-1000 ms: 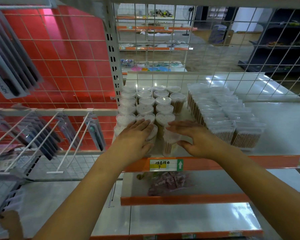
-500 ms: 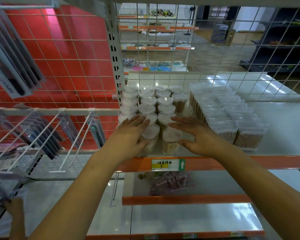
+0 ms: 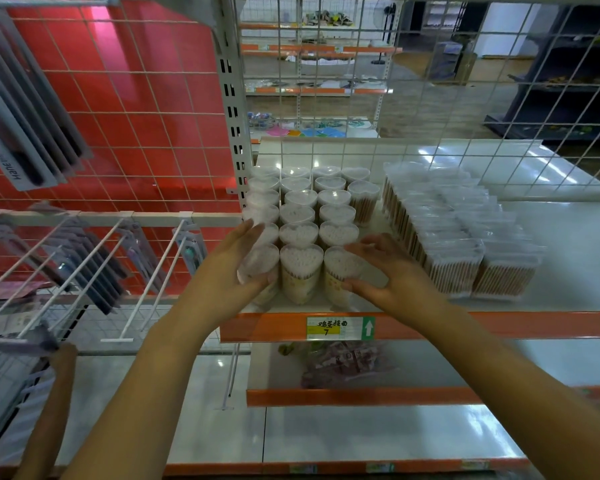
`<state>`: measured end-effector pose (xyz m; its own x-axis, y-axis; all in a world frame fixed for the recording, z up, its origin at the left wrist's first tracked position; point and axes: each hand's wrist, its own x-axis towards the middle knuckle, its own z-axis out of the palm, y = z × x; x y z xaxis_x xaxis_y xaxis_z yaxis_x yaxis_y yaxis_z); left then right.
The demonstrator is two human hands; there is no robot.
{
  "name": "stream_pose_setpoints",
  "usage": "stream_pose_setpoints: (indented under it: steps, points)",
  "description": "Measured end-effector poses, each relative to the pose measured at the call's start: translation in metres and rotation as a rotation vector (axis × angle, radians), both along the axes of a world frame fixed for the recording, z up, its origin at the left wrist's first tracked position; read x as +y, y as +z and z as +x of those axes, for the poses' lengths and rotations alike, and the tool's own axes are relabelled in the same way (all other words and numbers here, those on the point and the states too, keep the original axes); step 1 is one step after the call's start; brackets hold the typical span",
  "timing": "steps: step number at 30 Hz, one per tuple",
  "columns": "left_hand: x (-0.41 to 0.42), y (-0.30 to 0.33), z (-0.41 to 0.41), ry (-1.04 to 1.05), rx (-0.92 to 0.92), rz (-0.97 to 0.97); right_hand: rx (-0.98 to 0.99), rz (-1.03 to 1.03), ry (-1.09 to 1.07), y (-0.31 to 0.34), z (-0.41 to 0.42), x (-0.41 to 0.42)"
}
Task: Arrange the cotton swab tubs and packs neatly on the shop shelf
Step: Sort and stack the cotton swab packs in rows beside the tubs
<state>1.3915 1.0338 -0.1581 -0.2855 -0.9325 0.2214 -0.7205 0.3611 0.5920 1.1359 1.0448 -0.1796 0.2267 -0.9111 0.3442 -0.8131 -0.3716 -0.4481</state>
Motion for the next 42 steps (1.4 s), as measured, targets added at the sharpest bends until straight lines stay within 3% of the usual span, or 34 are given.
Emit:
stream_pose_setpoints:
  steps: [15,17,22,39,42]
  points:
    - [-0.002,-0.034,0.003,0.067,0.236,-0.055,-0.172,0.0,-0.023,-0.01,0.008,-0.004]
    - [-0.002,-0.034,0.002,0.083,0.335,-0.015,-0.224,0.091,-0.037,-0.011,0.008,-0.005]
    - [-0.005,-0.047,-0.001,0.092,0.54,0.219,-0.598,0.464,-0.133,-0.012,0.012,-0.004]
    - [-0.013,-0.056,0.006,0.028,0.628,0.284,-0.72,0.498,0.003,-0.02,0.014,-0.011]
    - [-0.016,-0.051,0.021,-0.091,0.727,0.34,-1.044,0.523,0.008,-0.013,0.01,-0.02]
